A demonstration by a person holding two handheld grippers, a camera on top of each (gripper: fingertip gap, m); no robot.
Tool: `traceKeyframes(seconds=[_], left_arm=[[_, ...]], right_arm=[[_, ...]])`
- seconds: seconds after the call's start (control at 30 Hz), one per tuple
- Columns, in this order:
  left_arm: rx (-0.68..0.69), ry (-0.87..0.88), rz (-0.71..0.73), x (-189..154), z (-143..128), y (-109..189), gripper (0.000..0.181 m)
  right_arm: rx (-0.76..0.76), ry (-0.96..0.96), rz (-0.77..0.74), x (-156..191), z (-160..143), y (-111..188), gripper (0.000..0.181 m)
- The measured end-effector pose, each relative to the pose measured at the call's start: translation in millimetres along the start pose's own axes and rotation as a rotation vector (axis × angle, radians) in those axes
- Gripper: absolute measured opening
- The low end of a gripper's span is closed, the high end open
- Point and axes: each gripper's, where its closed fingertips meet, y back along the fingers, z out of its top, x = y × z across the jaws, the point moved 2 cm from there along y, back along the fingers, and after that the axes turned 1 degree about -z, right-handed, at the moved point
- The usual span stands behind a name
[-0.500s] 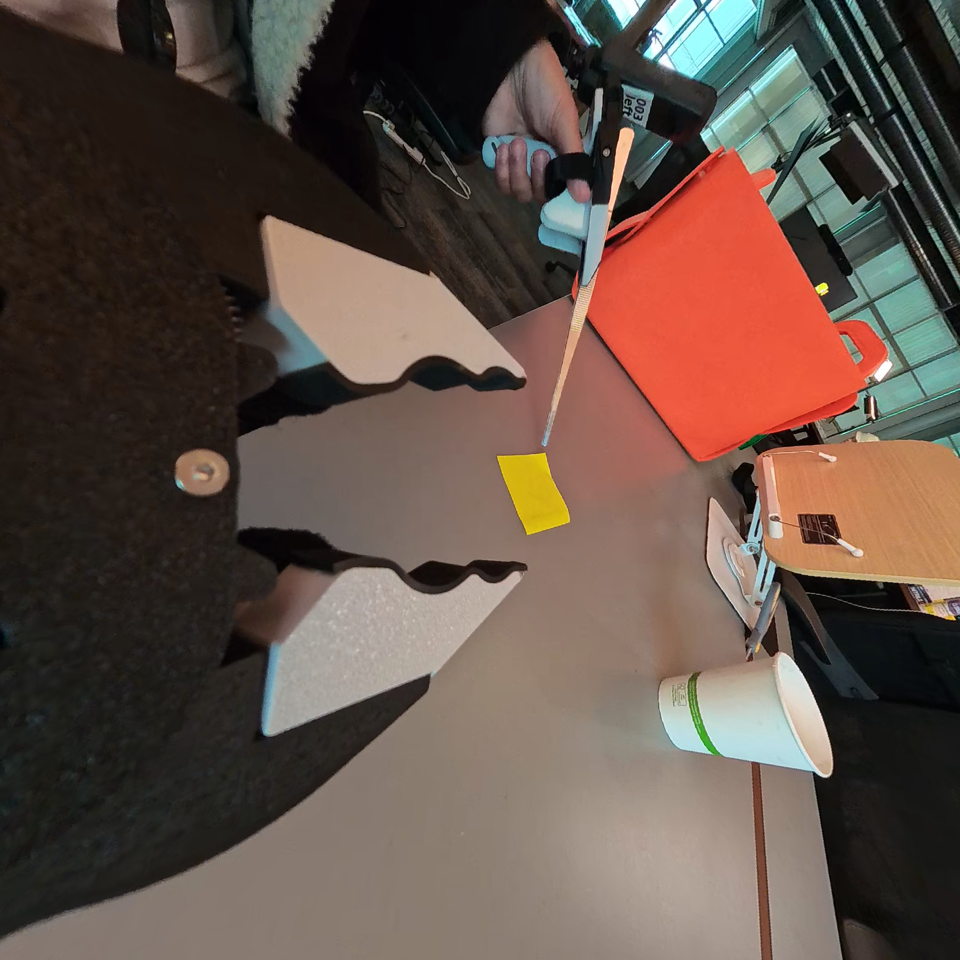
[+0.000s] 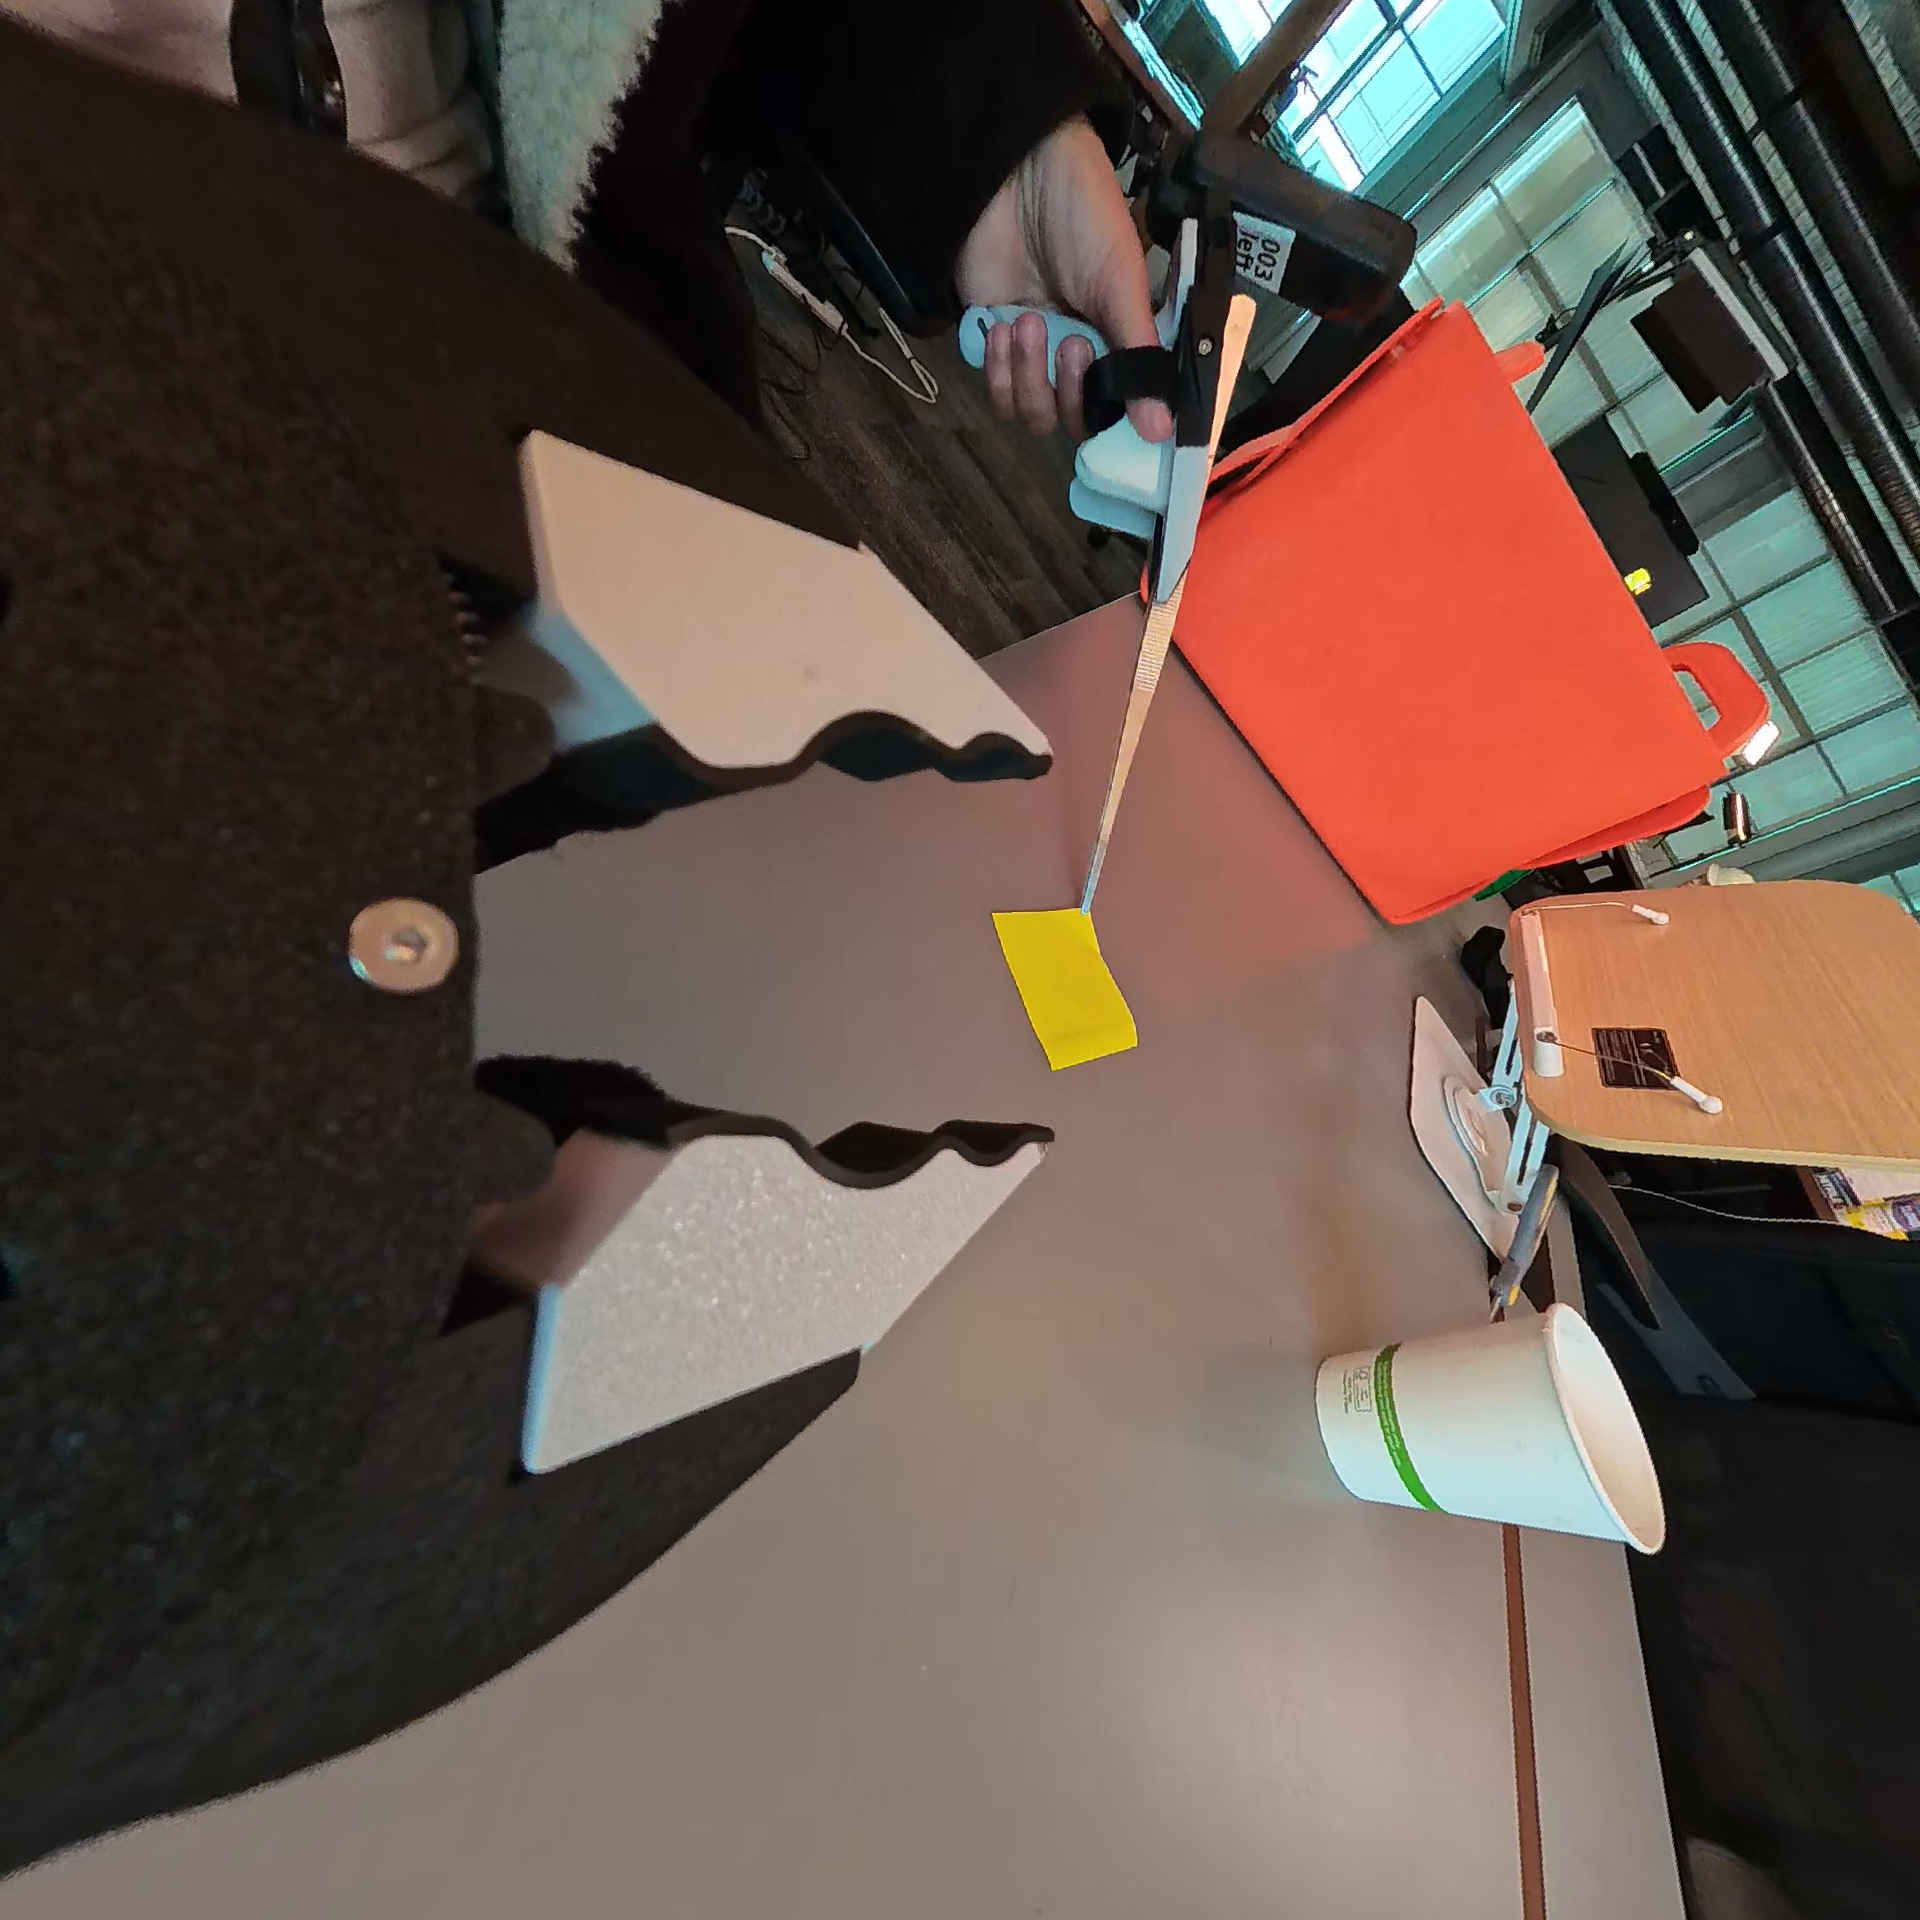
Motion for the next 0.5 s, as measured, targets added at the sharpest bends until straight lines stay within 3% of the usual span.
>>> traceKeyframes(seconds=[0.5], left_arm=[[-0.016,-0.119,-0.098,-21.4,5.7,-5.7,0.008]], right_arm=[[-0.002,0.005,0.002,1.2,1.0,0.3,0.065]])
